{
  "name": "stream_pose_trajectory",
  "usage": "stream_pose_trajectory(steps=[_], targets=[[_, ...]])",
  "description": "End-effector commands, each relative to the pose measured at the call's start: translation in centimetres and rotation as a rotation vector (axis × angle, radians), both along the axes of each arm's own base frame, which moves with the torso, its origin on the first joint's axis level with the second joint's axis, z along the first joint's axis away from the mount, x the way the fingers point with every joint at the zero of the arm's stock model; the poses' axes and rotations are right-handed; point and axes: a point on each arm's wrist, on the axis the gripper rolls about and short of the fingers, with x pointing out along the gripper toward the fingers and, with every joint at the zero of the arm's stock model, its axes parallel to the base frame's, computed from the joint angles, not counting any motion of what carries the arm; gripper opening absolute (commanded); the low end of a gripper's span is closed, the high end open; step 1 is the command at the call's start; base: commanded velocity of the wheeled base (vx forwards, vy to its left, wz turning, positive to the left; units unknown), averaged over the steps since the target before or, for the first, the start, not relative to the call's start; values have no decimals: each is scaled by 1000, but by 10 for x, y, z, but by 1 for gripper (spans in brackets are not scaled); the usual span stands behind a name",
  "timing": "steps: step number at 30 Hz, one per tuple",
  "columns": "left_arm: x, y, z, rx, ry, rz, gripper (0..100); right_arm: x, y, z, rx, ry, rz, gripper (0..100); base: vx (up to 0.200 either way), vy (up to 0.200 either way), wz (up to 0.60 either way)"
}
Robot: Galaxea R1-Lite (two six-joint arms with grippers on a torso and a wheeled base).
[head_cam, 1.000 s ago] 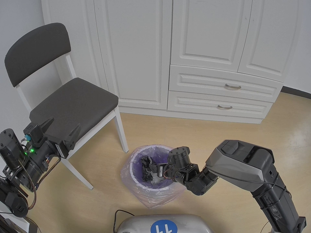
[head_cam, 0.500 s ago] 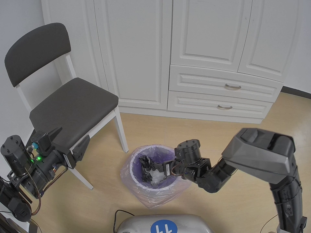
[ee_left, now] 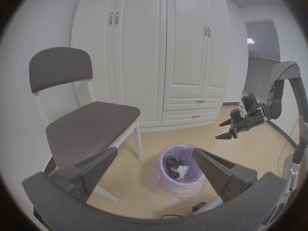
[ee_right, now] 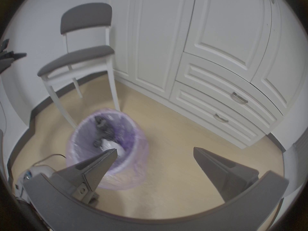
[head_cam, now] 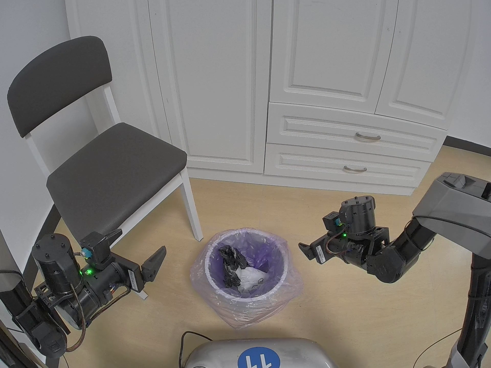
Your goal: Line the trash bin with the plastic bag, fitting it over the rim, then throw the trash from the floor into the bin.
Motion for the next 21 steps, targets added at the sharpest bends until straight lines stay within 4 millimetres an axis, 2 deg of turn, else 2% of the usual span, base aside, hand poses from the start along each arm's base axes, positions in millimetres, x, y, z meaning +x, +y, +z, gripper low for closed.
stream_pose_trajectory(steps=[1, 5, 7, 12, 21], targets=[[-6, 2, -6, -44, 53, 17, 100, 33, -19, -50, -82, 72, -50, 100, 0, 0, 0], [-9, 1, -3, -128, 61, 21, 100, 47, -20, -73, -101, 119, -62, 100, 0, 0, 0], [-9, 1, -2, -141, 61, 24, 100, 49, -19, -77, -103, 135, -58, 100, 0, 0, 0], [-12, 5, 1, -156, 53, 49, 100, 75, -11, -96, -113, 194, -61, 100, 0, 0, 0], [-6, 23, 4, -160, 23, 178, 100, 105, 10, -91, 6, 293, -87, 100, 0, 0, 0]])
